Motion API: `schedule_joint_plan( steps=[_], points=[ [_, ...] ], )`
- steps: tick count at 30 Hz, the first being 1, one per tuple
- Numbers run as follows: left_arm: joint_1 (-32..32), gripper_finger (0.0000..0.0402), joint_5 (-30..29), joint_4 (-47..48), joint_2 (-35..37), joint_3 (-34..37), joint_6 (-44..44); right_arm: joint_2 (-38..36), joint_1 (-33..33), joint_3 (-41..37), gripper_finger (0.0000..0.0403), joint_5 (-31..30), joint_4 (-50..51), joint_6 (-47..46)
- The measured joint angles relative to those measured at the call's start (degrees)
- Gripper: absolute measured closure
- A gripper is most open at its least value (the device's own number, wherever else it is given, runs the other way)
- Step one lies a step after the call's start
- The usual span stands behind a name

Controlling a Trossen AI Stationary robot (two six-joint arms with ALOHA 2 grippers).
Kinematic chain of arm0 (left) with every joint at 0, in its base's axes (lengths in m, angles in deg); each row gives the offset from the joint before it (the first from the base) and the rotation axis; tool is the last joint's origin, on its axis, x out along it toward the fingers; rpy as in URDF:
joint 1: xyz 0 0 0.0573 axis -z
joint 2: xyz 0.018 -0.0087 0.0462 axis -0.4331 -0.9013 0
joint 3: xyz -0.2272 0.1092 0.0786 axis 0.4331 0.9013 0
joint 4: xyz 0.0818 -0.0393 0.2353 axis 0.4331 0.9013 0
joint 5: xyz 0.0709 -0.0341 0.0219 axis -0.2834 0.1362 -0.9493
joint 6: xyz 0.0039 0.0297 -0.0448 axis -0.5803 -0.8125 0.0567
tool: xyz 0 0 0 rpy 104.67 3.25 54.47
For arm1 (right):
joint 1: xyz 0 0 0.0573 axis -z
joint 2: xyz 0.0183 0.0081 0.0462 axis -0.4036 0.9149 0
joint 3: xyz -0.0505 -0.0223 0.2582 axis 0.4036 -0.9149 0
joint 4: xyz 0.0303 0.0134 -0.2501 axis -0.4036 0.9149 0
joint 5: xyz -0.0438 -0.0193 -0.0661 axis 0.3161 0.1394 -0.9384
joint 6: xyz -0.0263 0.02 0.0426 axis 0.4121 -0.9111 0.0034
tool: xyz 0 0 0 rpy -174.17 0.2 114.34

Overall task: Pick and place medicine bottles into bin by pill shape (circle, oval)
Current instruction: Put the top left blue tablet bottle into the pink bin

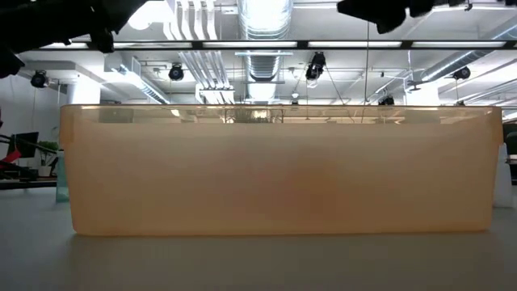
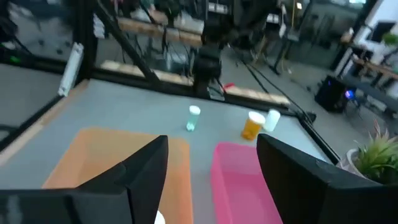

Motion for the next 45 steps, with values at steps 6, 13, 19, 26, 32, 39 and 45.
schedule_joint_plan(
  steps=[6,13,19,26,32,39,45],
  points=[
    [0.0,0.0388,0.0,-2.1,-4.9,-2.7,6.0,-7.0,5.7,-8.0,0.0173,7.4,-8.2,3.8],
    [0.0,0.0388,0.0,-3.0,-12.1,-9.4,6.0,-16.8,13.2,-13.3,0.0174,15.6,-10.3,6.7],
    [0.0,0.0388,0.0,-2.8,-17.4,-15.8,7.9,-24.4,15.3,-18.3,0.0174,17.2,-13.2,8.0],
    [0.0,0.0388,0.0,6.6,-20.8,-22.8,24.1,-29.8,15.3,-21.1,0.0174,17.3,-13.2,9.2],
    [0.1,0.0389,0.2,24.0,-23.1,-28.1,43.5,-32.1,15.3,-22.3,0.0174,18.5,-13.3,9.3],
    [2.0,0.0389,6.6,53.9,-24.3,-38.7,63.7,-34.7,15.3,-23.7,0.0174,18.8,-13.9,9.8],
    [6.1,0.04,8.0,87.6,-27.0,-50.1,74.9,-35.8,15.3,-24.0,0.0174,18.8,-13.9,9.9]
  ],
)
